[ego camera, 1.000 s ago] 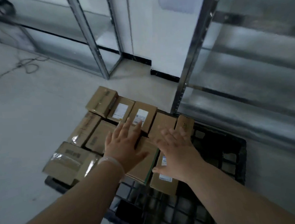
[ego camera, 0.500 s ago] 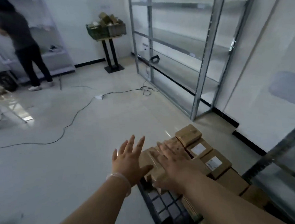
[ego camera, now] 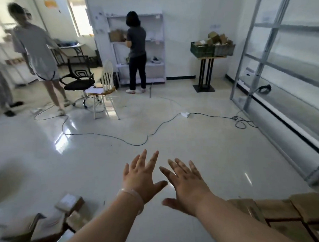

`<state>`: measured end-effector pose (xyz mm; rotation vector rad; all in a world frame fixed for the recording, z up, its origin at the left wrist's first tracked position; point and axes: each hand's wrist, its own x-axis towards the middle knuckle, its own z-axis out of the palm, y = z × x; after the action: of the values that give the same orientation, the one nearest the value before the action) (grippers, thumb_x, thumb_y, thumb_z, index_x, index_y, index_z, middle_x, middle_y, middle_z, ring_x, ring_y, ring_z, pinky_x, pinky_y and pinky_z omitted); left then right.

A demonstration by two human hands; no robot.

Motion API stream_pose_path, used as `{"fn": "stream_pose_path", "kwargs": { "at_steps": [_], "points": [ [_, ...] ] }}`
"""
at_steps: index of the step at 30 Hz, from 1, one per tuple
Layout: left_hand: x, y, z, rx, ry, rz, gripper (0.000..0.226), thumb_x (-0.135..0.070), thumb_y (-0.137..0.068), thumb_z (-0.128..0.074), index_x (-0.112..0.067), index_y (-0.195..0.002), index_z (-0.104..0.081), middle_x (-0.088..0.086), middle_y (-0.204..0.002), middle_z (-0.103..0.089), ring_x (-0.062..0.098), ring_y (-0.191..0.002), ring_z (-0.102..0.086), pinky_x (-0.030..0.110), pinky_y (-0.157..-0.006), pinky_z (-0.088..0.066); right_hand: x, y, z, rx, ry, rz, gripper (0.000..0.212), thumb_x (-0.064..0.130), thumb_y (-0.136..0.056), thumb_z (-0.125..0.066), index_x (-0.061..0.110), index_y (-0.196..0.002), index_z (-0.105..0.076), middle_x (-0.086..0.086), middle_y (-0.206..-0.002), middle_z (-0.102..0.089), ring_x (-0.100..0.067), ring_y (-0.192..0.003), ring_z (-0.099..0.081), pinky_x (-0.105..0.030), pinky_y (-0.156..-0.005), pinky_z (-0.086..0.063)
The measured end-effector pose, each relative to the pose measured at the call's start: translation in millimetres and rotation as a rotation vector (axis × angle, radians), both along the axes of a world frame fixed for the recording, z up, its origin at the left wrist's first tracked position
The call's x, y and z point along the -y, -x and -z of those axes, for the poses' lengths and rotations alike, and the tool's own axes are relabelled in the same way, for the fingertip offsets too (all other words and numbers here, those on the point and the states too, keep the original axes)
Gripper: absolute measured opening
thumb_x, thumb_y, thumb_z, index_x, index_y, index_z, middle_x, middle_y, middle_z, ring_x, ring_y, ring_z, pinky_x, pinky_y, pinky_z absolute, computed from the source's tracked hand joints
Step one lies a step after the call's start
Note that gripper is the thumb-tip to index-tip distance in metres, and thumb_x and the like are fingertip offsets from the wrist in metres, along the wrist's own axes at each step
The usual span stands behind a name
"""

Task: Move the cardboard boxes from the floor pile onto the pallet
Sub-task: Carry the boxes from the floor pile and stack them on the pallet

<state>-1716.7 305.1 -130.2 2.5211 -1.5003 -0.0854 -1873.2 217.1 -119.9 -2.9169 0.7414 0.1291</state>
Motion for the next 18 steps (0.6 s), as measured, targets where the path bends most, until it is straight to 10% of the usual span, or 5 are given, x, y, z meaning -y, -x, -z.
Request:
{"fn": "stream_pose_path", "kwargs": {
  "at_steps": [18],
  "points": [
    [14.2,-230.2,24.9,-0.164,-0.012,-0.451,0.094,-0.075,-0.083,-0.046,-0.052,-0.146,0.02,-0.009,-0.162,0.018,0.02,-0.15,0.009,0.048,-0.12,0.002,74.6,-292.8,19.1,-0.084,0.007,-0.432,0.092,0.071,-0.09,-0.041,0.035,-0.155,0.014,0.003,-0.163,0.024,-0.015,-0.147,0.028,-0.046,-0.116,0.022]
  ]
}}
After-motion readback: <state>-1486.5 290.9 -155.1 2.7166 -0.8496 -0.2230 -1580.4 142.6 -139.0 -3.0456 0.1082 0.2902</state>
